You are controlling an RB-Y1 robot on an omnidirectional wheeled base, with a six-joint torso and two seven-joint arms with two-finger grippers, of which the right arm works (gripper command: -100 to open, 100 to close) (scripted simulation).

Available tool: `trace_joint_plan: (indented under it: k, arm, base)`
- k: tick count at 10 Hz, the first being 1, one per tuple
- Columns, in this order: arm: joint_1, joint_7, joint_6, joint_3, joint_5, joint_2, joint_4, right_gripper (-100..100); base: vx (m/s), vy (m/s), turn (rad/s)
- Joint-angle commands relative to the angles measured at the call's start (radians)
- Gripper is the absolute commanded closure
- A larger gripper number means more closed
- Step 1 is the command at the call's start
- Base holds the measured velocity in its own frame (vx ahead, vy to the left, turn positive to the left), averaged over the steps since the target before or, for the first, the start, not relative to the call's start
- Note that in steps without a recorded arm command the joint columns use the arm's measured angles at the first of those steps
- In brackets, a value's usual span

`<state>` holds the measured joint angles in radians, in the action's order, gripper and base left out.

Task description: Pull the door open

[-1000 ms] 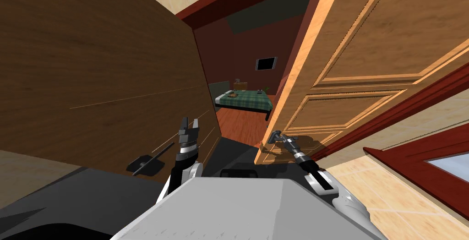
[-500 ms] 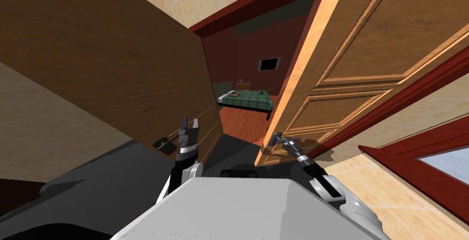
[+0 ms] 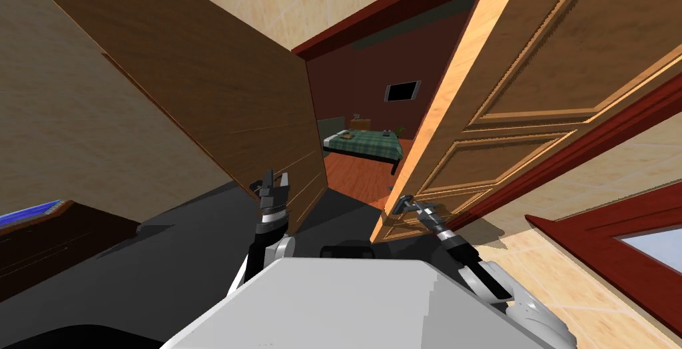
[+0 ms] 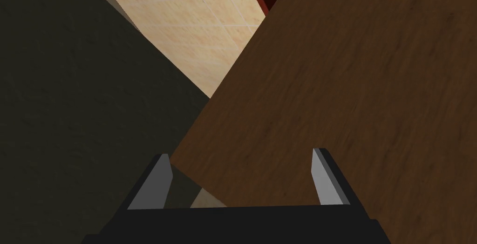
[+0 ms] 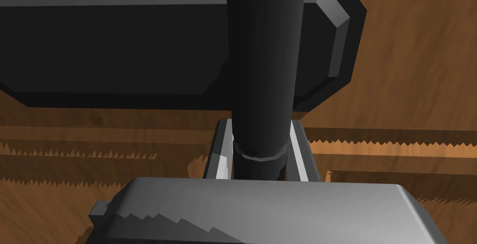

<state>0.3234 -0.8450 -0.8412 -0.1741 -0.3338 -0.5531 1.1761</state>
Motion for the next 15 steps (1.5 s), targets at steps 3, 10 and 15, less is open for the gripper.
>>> trace_joint_plan:
  k: [3,10,15]
  arm:
    - [0.018,-0.022,-0.058,-0.02,-0.009,-0.022,-0.022,100]
    - [0.068,-0.022,-0.174,-0.029,-0.006,-0.042,-0.065,100]
    - [0.106,-0.026,-0.273,-0.045,-0.001,-0.066,-0.105,100]
  base:
    - [-0.225,-0.094,0.154]
    - [-0.092,-0.045,0.08]
    - [-0.111,-0.055,0.084]
